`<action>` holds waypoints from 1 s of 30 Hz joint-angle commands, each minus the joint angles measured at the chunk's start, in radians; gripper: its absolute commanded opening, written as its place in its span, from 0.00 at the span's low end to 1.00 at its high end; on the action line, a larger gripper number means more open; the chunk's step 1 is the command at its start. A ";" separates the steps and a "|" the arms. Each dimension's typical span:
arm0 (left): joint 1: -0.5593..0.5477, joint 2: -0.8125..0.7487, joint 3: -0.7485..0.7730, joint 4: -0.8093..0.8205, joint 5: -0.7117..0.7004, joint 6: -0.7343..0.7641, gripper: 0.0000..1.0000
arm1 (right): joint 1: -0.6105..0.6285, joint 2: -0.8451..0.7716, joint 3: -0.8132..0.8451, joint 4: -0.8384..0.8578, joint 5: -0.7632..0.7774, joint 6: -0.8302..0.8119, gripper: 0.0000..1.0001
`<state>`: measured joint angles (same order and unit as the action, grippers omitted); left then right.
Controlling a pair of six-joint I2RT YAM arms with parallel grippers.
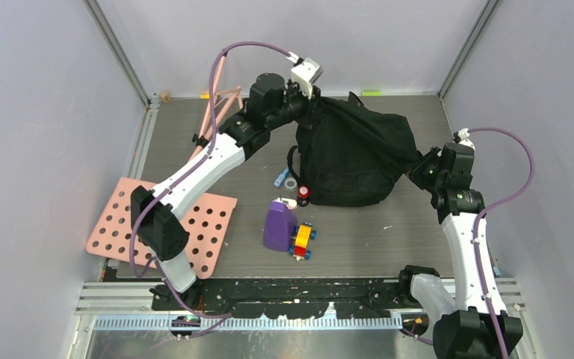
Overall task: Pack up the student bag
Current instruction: Zip the student bag at the center of the board.
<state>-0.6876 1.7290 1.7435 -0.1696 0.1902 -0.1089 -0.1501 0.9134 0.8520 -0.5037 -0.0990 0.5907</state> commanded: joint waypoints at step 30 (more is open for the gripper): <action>-0.466 0.270 0.001 0.495 -0.338 1.177 0.79 | -0.029 -0.012 0.042 -0.077 -0.100 -0.070 0.00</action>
<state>-1.1439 1.9263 1.6505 0.1928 0.0071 0.9329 -0.1787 0.9222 0.8680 -0.5671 -0.1631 0.5331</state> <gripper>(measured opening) 0.867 0.051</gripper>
